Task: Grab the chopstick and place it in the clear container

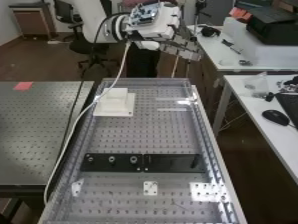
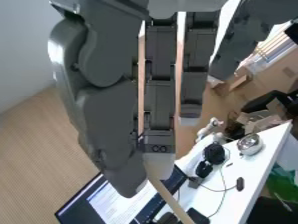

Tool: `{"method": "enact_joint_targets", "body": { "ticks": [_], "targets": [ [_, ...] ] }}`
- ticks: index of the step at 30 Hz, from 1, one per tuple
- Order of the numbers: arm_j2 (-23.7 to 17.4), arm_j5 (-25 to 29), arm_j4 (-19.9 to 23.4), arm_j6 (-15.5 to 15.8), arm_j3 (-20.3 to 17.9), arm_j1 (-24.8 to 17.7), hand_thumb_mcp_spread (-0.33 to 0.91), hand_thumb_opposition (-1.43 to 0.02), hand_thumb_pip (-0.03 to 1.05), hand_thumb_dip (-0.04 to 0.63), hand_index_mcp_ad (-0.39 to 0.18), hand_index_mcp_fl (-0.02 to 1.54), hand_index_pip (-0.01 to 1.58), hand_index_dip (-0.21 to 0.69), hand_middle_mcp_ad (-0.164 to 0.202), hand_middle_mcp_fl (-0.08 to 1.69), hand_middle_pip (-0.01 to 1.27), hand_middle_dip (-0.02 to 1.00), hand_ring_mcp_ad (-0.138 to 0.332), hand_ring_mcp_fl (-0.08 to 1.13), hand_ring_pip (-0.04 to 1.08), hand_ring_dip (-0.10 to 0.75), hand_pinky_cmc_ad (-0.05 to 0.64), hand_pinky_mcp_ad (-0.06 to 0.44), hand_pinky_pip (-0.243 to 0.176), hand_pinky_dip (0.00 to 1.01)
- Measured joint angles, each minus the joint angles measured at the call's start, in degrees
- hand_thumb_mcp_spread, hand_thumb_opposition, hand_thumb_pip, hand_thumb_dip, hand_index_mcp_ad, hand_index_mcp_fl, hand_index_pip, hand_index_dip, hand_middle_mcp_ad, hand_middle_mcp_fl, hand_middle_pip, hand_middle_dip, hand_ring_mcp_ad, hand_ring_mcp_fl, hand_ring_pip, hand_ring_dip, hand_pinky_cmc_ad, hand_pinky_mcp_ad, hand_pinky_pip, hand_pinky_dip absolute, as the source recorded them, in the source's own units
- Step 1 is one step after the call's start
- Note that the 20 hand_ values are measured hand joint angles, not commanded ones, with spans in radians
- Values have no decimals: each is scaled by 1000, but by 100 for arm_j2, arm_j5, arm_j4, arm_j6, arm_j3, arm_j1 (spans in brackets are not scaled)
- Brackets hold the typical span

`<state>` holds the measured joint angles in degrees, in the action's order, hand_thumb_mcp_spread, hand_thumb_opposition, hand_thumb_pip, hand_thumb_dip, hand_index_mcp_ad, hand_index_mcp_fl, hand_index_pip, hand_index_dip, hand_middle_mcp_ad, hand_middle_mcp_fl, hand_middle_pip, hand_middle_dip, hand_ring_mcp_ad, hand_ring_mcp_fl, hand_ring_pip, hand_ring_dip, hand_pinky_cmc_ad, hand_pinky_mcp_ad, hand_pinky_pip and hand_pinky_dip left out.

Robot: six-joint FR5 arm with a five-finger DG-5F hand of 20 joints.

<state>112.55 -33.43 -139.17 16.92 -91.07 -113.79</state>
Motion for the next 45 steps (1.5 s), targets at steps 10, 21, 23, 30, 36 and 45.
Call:
{"method": "enact_joint_targets", "body": {
  "ticks": [10,21,23,30,36,45],
  "targets": [
    [139,-515,-38,-150,-2,-226,698,-1126,407,253,-105,1527,72,333,23,1421,337,391,82,719,110,339,438,216,61,188],
    [275,-1500,-976,-399,158,-127,691,-1126,407,253,-110,1527,72,337,19,1426,342,391,82,716,112,340,442,215,61,188],
    [306,-1570,-1076,-419,175,-89,691,-1126,407,253,-110,1527,72,337,19,1429,342,391,82,712,112,340,438,215,61,188],
    [498,-1784,-1472,-590,280,56,695,-1126,405,253,-110,1527,72,337,23,1429,342,389,84,712,108,339,438,215,61,188],
    [709,-1863,-1932,-788,454,130,682,-1126,407,253,-110,1527,72,333,19,1429,342,387,84,712,110,346,438,215,61,188],
    [1078,-1895,-3178,-986,1108,218,672,-1126,405,250,-120,1538,72,333,23,1428,375,387,86,712,113,361,440,215,58,188]
  ]
}}
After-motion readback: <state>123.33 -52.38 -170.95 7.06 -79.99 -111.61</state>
